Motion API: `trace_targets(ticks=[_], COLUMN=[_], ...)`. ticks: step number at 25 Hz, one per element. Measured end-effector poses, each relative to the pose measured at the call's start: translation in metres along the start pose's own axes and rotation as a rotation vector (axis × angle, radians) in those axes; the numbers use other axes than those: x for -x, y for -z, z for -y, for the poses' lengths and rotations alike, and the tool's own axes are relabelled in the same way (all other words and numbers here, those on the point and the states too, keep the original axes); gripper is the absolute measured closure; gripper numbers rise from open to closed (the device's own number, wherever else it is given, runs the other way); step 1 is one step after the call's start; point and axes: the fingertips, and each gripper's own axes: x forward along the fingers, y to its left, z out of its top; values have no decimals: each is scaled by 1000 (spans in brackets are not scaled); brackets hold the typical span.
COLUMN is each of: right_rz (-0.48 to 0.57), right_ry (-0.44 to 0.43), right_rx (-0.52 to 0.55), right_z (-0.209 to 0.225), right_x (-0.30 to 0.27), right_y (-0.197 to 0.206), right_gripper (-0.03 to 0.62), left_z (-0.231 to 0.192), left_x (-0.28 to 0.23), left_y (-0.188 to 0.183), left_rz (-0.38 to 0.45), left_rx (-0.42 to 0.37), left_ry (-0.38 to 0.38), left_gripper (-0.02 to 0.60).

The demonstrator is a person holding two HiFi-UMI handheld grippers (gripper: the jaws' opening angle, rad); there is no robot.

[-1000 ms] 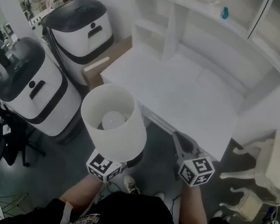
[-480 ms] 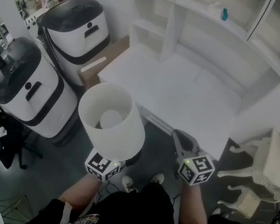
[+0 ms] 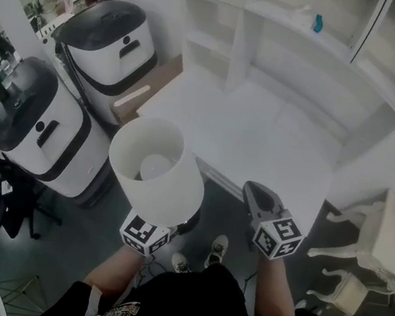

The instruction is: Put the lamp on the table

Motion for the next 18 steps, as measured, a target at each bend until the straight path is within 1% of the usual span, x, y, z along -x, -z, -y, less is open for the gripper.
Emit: trace_targets(ticks=[6, 13, 18], right_rz=[-10, -12, -14], right_ry=[-14, -34, -49], right_rx=[2, 7, 14], right_z=[30, 60, 77], right_x=[-8, -18, -25], right_y=[-7, -19, -24], right_gripper=[569, 569, 569], left_z=[-5, -12, -16], left_x=[-33, -65, -81], left_y=[-5, -9, -3], left_rz=[2, 5, -7], left_rx=[-12, -16, -11], left_ry=[-12, -44, -62], left_gripper=[468, 468, 468])
